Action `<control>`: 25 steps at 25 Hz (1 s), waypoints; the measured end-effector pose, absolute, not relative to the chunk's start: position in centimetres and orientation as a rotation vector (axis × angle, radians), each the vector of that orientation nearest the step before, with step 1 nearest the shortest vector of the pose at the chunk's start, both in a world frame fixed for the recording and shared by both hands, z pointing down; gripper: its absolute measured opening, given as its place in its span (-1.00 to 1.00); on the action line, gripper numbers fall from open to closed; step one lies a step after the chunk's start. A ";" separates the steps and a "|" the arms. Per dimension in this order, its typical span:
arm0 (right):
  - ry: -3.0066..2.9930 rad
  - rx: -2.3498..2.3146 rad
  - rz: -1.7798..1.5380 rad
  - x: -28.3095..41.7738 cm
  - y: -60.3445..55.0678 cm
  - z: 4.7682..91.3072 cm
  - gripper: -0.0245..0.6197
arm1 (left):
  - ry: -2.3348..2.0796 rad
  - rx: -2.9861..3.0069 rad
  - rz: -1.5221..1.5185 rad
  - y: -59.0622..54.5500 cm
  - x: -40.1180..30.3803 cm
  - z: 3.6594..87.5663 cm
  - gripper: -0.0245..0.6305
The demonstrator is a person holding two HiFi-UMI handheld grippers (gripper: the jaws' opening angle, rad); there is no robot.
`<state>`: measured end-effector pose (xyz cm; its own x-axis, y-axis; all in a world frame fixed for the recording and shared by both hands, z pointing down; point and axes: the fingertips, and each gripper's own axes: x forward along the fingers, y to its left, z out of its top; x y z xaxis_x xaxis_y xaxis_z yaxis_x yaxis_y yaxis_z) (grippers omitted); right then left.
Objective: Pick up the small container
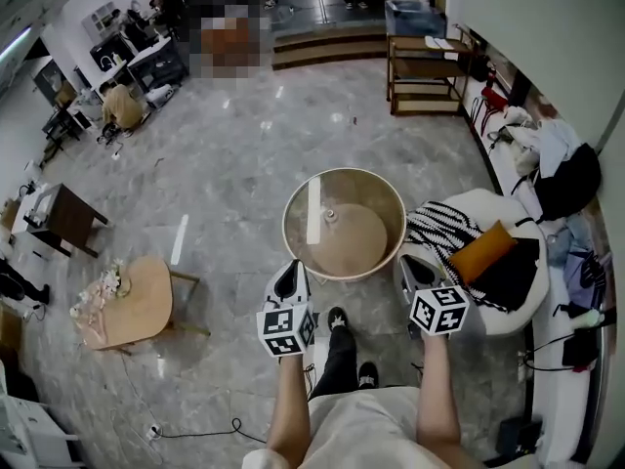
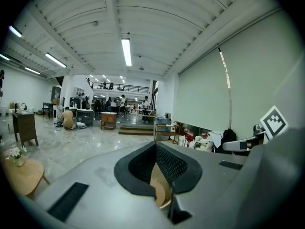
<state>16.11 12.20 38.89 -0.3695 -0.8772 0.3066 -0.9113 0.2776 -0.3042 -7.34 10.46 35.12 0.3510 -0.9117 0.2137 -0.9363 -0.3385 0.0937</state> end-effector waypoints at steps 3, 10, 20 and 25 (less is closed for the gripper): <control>-2.430 1.734 0.673 16.8 9.6 39.0 -0.71 | -1.666 2.393 0.169 8.2 -7.5 35.6 -0.91; -2.426 1.690 0.724 15.5 2.9 40.7 -0.71 | -1.669 2.298 0.146 1.0 -10.0 37.6 -0.91; -2.451 1.600 0.623 11.6 -7.9 39.1 -0.71 | -1.598 2.324 0.009 -12.1 -10.9 36.8 -0.91; -2.448 1.646 0.639 10.7 -12.2 39.5 -0.71 | -1.510 2.398 -0.001 -16.8 -10.8 37.1 -0.91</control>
<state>10.69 -12.21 39.54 -0.3995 -0.8553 0.3300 -0.9074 0.3179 -0.2748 -10.81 -16.77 37.08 0.4452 -0.8808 0.1611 -0.8806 -0.3982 0.2568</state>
